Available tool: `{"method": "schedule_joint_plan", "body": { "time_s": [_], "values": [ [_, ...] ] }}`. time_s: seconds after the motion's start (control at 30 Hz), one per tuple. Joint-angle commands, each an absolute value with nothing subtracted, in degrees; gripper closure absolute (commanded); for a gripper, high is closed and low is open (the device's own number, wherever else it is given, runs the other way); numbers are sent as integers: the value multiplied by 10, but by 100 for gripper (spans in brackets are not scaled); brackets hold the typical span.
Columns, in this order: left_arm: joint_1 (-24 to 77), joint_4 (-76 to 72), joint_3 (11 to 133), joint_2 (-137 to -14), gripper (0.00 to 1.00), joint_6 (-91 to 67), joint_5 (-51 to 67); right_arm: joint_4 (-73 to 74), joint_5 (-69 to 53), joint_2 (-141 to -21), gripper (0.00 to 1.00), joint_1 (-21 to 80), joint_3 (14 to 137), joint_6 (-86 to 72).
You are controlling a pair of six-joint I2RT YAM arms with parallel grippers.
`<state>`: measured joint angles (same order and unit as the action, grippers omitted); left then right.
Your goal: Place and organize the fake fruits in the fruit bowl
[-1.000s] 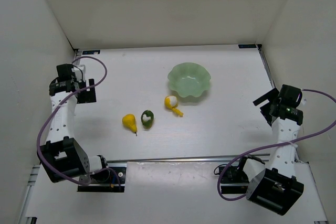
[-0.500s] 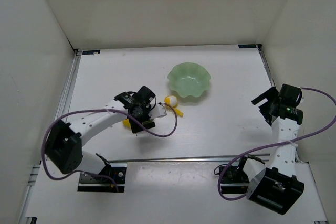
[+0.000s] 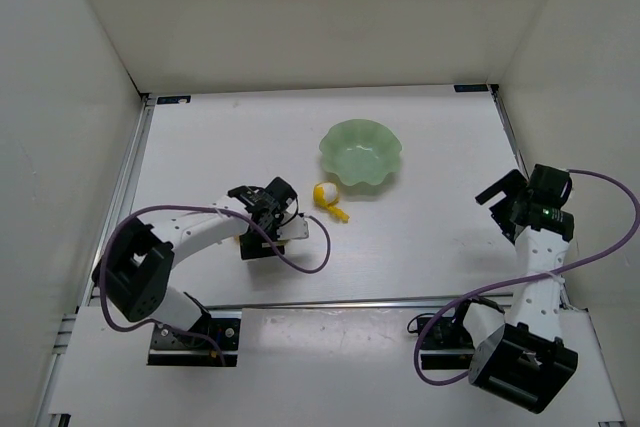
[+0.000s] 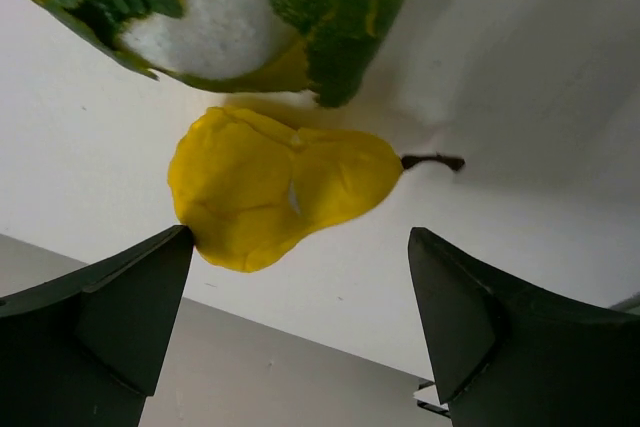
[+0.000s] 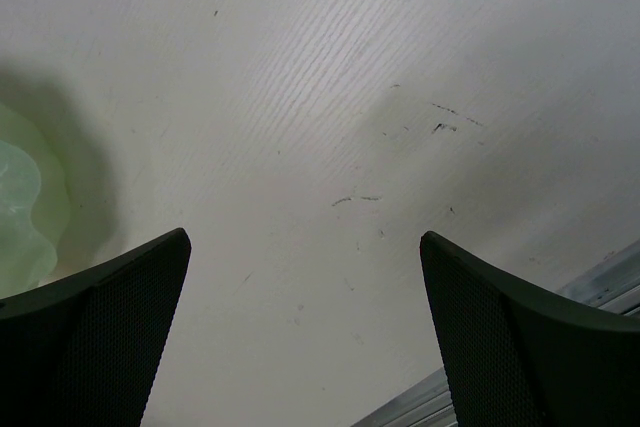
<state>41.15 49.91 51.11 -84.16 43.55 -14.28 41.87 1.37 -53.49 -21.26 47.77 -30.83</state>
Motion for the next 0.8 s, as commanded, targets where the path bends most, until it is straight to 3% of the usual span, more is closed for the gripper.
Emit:
{"method": "schedule_joint_plan", "body": {
  "time_s": [0.0, 0.3, 0.37, 0.4, 0.53, 0.57, 0.77],
  "values": [
    [414, 469, 499, -863, 0, 449, -144, 406, 2, -540, 1, -210, 475, -296],
    [379, 456, 526, -905, 3, 431, -104, 406, 2, -540, 1, -210, 465, -296],
    [364, 456, 531, -911, 14, 425, -98, 406, 2, -540, 1, -210, 460, -296],
    [359, 456, 538, -919, 29, 416, -91, 406, 2, -540, 1, -210, 460, -296],
    [352, 461, 543, -919, 53, 403, -91, 406, 2, -540, 1, -210, 460, -296],
    [352, 468, 543, -905, 64, 403, -91, 406, 2, -540, 1, -210, 460, -296],
    [352, 564, 606, -839, 67, 401, -71, 401, -4, -546, 1, -210, 460, -301]
  ]
}}
